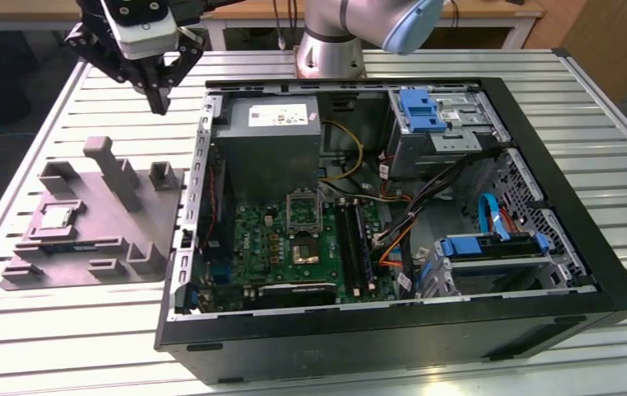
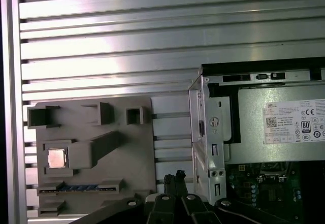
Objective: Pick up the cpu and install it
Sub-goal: 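Reach for the cpu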
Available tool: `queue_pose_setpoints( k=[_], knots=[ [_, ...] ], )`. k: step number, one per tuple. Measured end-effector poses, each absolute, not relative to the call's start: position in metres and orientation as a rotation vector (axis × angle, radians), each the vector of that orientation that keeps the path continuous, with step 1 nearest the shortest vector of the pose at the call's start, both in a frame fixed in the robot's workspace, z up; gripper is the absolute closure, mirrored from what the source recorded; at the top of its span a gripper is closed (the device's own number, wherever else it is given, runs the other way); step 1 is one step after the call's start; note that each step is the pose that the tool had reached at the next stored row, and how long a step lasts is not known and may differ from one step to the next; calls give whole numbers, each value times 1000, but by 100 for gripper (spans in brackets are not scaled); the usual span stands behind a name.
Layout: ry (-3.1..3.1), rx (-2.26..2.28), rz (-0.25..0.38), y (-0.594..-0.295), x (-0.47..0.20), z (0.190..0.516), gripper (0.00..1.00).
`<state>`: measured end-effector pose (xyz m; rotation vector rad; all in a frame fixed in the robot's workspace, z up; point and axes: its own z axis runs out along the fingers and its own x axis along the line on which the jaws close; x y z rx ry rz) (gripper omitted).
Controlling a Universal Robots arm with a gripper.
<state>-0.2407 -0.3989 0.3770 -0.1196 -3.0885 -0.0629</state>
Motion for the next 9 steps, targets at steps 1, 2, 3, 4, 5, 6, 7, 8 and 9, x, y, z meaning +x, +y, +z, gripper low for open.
queue_pose_setpoints(
  k=[1, 2, 3, 4, 5, 6, 7, 8, 9],
  knots=[
    [-3089, -120, -63, -399, -241, 377, 89],
    [-3089, -120, -63, -399, -241, 377, 89],
    [-3089, -119, -63, -399, -242, 377, 89],
    [-3089, -120, -63, -399, -242, 377, 89],
    [-3089, -120, -63, -399, -243, 377, 89],
    [-3089, -120, -63, -399, -243, 377, 89],
    [-3089, -120, -63, -399, -243, 377, 89],
    [-3089, -120, -63, -399, -243, 377, 89],
    [-3089, -120, -63, -399, -243, 377, 89]
  ],
)
